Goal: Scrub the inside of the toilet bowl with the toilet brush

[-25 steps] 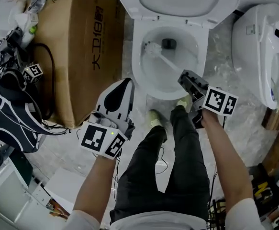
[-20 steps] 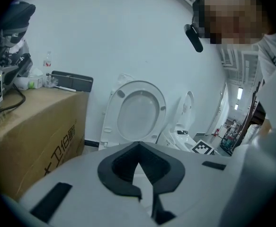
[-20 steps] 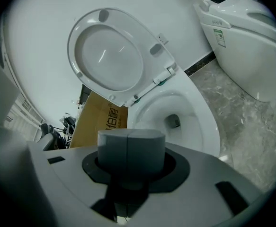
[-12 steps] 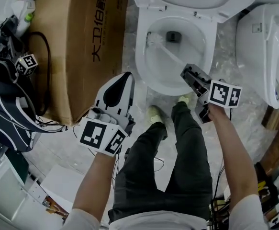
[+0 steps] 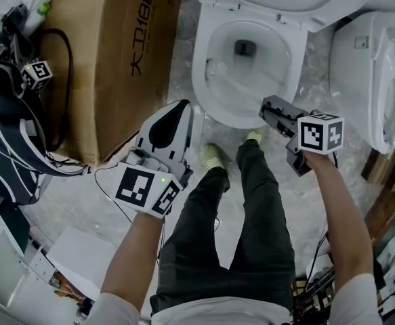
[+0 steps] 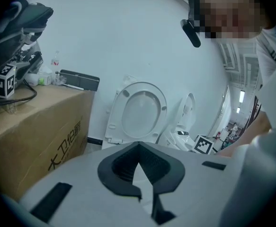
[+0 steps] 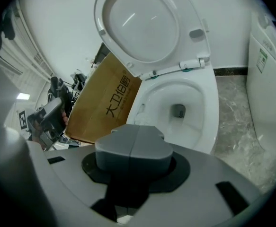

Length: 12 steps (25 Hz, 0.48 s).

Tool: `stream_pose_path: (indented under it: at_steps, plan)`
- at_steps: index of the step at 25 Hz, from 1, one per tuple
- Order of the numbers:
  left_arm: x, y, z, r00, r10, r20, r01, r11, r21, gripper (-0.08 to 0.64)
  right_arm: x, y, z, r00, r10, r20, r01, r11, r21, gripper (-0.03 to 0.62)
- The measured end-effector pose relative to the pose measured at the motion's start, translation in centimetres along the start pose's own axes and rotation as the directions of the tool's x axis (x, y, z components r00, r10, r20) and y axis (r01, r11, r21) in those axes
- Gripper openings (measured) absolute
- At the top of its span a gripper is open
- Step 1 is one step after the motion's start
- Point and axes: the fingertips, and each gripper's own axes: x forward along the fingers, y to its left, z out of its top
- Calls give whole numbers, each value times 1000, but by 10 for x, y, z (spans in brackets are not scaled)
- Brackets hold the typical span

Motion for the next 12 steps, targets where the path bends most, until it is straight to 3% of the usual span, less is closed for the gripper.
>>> stream_pose_path:
  at_steps: [6, 12]
  plan:
    - [-2, -7, -5, 1000, 9, -5, -9, 1000, -1, 6, -16, 5, -18, 990, -23, -138, -1, 986, -167, 160]
    - [-2, -18, -8, 1000, 11, -6, -11, 1000, -16, 6, -37, 4, -28, 961, -82, -263, -12, 941, -338, 160]
